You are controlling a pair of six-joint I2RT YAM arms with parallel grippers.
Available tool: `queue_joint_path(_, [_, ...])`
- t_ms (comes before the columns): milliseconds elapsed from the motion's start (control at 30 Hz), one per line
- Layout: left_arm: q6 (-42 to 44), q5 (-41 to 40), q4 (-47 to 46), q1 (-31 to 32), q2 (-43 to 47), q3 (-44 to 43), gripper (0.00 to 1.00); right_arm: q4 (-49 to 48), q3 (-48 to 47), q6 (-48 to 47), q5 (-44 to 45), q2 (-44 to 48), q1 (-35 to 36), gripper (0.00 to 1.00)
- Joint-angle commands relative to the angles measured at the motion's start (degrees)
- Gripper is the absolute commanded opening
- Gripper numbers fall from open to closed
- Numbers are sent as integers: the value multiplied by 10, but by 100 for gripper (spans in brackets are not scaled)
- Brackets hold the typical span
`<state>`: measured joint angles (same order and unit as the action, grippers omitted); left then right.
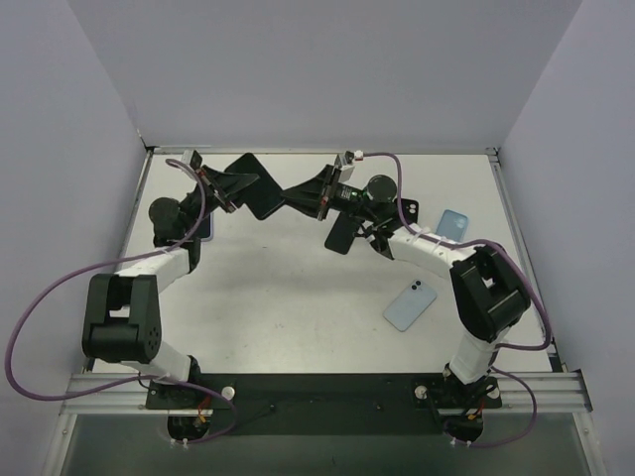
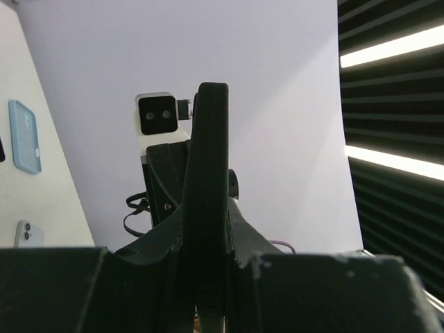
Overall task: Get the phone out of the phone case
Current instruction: Remove the phone case from the phone.
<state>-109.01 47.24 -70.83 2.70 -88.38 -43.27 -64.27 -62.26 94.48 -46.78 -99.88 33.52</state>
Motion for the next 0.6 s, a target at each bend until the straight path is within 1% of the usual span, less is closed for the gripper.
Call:
queue_joint_path(0, [10, -6, -244, 21, 57, -67, 0, -158, -41, 141, 59, -13, -2, 0])
queue_joint_path(67, [26, -7, -235, 27, 70, -89, 0, -223, -65, 191, 76, -38, -1, 0])
queue_joint_path(100, [34, -8, -218, 33, 75, -96, 0, -235, -74, 208, 79, -46, -1, 0])
queue_joint_path(133, [50, -8, -208, 35, 88, -103, 0, -242, -82, 233, 88, -51, -1, 0])
queue_joint_path(267, [85, -15, -168, 43, 117, -131, 0, -258, -109, 266, 109, -58, 1, 0])
queue_joint_path(400, [87, -30, -174, 45, 129, -148, 0, -312, -141, 340, 148, -88, 8, 0])
queue_joint_path(567, [72, -35, -186, 48, 131, -169, 0, -314, -155, 375, 174, -96, 12, 0])
